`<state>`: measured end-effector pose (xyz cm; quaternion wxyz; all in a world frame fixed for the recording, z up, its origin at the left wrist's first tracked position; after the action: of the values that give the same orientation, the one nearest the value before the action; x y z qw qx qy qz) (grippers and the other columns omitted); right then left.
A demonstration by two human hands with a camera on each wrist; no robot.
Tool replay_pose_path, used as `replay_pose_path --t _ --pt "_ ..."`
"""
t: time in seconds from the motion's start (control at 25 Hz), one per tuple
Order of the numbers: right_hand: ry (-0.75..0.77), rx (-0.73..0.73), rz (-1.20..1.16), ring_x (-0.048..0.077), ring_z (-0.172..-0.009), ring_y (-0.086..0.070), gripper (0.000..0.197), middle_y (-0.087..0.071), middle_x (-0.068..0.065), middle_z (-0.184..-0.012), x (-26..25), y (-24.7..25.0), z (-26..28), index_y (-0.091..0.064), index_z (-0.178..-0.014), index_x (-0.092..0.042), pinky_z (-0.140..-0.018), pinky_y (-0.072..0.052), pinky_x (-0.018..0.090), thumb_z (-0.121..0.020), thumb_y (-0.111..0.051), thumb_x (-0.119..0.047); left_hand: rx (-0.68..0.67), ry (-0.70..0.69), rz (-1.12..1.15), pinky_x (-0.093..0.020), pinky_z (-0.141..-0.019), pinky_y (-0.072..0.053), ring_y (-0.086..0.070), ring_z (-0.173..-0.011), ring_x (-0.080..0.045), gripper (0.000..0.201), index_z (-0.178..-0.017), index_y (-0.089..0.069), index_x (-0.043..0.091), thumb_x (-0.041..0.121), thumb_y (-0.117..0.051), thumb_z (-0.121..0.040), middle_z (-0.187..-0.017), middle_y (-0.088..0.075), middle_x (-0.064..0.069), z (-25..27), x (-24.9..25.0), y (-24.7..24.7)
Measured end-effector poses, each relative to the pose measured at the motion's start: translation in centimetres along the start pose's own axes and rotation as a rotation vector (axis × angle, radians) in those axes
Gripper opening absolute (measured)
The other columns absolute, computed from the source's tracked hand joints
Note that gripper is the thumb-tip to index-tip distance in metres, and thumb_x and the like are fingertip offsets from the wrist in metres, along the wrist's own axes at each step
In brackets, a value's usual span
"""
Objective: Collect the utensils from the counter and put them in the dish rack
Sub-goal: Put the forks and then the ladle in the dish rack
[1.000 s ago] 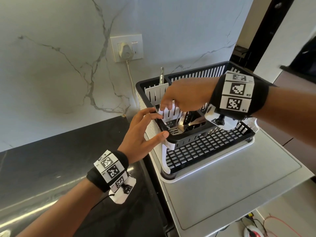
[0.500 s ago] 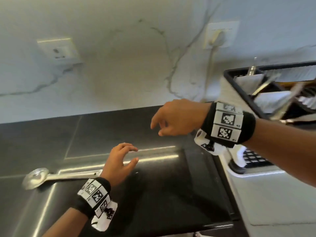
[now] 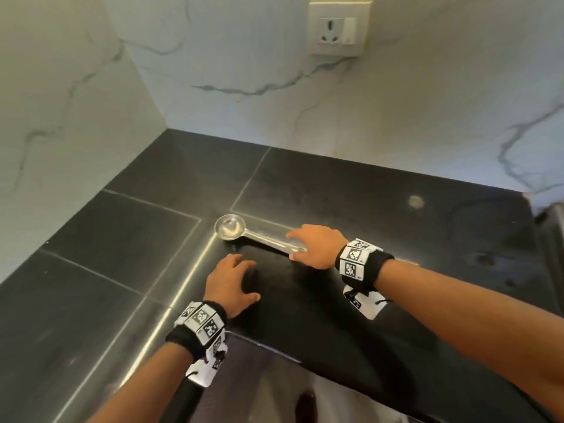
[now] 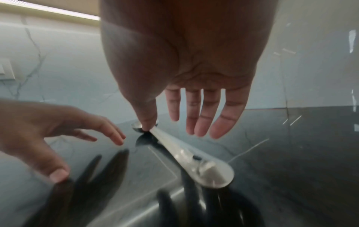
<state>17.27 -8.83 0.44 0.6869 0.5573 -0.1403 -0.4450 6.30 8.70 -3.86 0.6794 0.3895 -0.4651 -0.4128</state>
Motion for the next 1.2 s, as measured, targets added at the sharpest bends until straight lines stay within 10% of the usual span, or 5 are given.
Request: replay_pose_path --t 0.52,0.56,0.72,0.88,1.2 --pt "-0.086 0.199 0.012 0.035 -0.090 -0.065 0.034 -0.053 0.001 -0.117 2.0 -0.8 1.7 -0.056 -0.125 -0.025 -0.075 -0.052 0.044 -0.094 -0.046 -0.035 -0.183 0.040 -0.169 -0.044 -0.092 -0.050 -0.048 -0.116 -0.026 0.071 -0.120 -0.052 0.031 0.041 -0.087 -0.059 -0.122 -0.045 0.001 -1.9 -0.1 0.6" --pt "-0.300 0.304 -0.007 0.032 -0.090 -0.065 0.033 -0.056 -0.002 -0.111 8.6 2.3 7.9 -0.060 -0.119 -0.028 -0.076 -0.053 0.043 -0.089 -0.049 -0.037 -0.208 -0.153 -0.198 -0.042 -0.093 -0.049 -0.049 -0.117 -0.024 0.068 -0.121 -0.053 0.032 0.041 -0.085 -0.062 -0.122 -0.047 0.002 -4.6 7.8 0.2" --pt "-0.391 0.441 -0.010 0.022 -0.091 -0.064 0.030 -0.062 -0.008 -0.098 10.6 8.4 12.8 -0.069 -0.103 -0.032 -0.077 -0.052 0.037 -0.082 -0.056 -0.049 -0.207 -0.191 -0.027 -0.035 -0.094 -0.048 -0.059 -0.111 -0.018 0.048 -0.115 -0.059 0.032 0.044 -0.077 -0.073 -0.117 -0.061 0.007 -4.4 10.4 0.8" --pt "-0.588 0.668 -0.024 0.021 -0.096 -0.063 0.039 -0.065 -0.005 -0.100 16.8 14.8 24.9 -0.072 -0.108 -0.035 -0.076 -0.044 0.032 -0.080 -0.064 -0.060 -0.217 -0.455 0.142 -0.032 -0.088 -0.051 -0.064 -0.099 -0.013 0.030 -0.103 -0.064 0.033 0.044 -0.073 -0.077 -0.102 -0.067 0.011 -3.7 23.7 0.7" --pt "-0.843 0.915 0.064 0.011 -0.084 -0.052 0.046 -0.056 -0.011 -0.087 26.0 23.3 49.3 -0.073 -0.109 -0.036 -0.071 -0.041 0.031 -0.077 -0.065 -0.068 -0.503 -0.785 0.513 -0.025 -0.092 -0.048 -0.060 -0.113 -0.018 0.045 -0.124 -0.058 0.019 0.028 -0.075 -0.083 -0.120 -0.061 -0.003 3.3 51.0 0.7"
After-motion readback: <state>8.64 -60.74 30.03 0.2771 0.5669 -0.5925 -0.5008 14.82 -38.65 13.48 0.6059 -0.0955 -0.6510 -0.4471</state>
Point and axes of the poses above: each hand's wrist, its own z-axis away from the middle knuckle, its own y-axis out of the back of the hand, x = y × z, the point moved 8 cm from there along -z, towards the middle knuckle
